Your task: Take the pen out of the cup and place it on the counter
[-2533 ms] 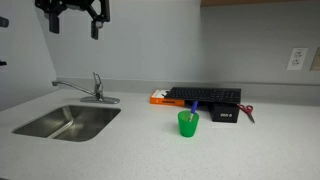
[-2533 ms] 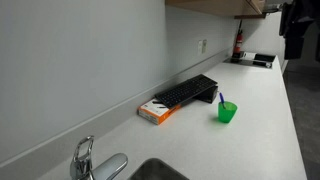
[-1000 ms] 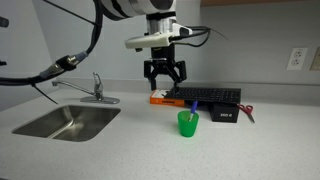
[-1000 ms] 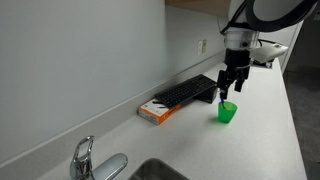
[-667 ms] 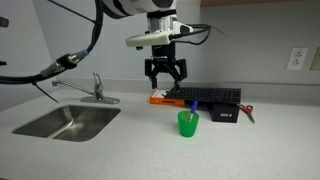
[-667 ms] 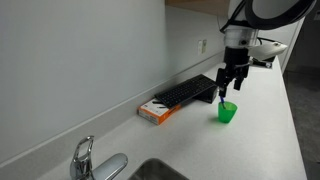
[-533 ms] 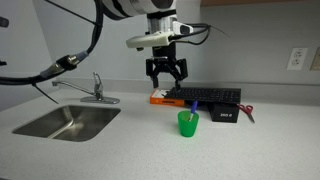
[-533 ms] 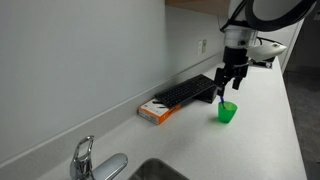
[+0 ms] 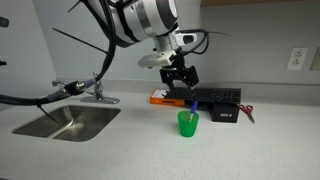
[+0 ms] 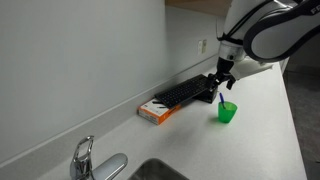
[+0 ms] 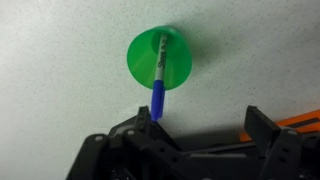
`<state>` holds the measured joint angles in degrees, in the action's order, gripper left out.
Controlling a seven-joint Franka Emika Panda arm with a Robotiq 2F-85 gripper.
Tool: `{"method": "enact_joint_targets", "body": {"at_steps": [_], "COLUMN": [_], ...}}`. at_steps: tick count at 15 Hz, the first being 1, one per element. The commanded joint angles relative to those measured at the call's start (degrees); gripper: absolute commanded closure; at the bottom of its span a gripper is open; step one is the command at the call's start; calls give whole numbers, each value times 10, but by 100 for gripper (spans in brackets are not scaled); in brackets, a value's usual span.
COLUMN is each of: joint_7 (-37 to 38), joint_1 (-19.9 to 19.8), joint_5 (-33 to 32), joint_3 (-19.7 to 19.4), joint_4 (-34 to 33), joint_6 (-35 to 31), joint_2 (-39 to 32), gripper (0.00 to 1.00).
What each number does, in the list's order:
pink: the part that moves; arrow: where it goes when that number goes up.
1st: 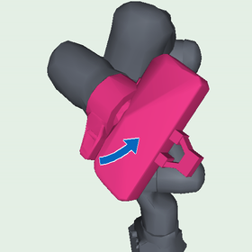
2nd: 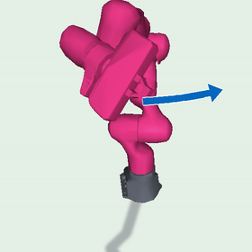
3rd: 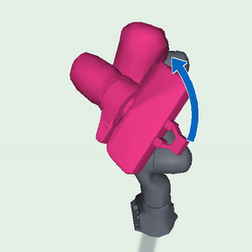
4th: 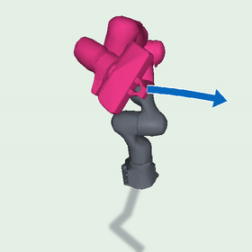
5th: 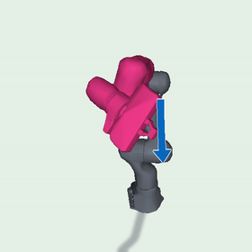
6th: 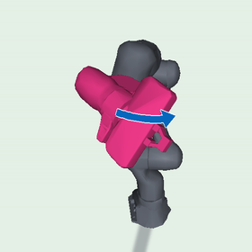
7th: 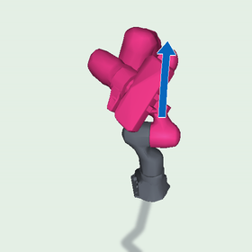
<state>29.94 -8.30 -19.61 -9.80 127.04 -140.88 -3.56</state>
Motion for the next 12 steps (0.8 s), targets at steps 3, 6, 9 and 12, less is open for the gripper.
{"method": "enact_joint_targets", "body": {"at_steps": [3,6,9,12], "joint_7": [152,197,217,223], "joint_1": [7,8,6,4], "joint_5": [-132,-173,-172,-159], "joint_3": [-34,-46,-48,-47], "joint_4": [3,6,1,-3], "joint_6": [-39,-39,-42,-46], "joint_2": [-42,-50,-59,-64], "gripper": [0,0,35,59]}}
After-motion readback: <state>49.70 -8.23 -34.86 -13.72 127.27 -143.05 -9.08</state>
